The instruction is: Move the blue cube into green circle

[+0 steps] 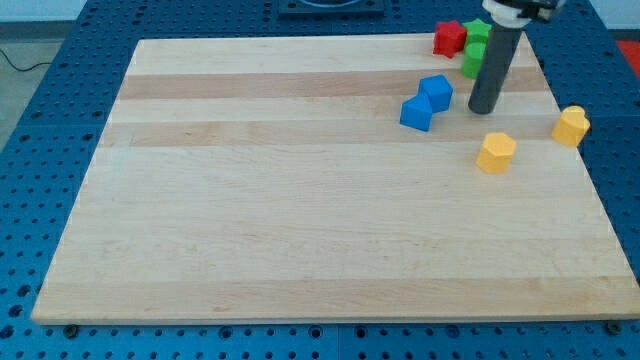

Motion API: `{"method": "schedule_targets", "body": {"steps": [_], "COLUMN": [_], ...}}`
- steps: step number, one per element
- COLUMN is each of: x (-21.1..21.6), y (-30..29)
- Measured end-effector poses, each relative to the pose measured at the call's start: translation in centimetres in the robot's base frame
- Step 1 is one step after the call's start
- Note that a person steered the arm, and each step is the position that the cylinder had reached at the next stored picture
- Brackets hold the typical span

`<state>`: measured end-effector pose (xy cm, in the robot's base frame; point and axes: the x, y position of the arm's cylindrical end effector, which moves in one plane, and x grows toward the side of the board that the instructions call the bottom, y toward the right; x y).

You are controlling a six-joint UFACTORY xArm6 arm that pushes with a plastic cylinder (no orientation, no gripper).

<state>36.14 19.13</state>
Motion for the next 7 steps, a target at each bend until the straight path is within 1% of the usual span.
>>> {"method": "schedule_targets", "body": {"steps": [1, 2, 3, 4, 5, 6, 7], "x": [0.5, -2.4, -5.6, -4.8, -3.8, -5.4, -8.2], "y": [-3.5, -6.9, -8.2, -8.6, -12.6, -15.1, -11.8]}}
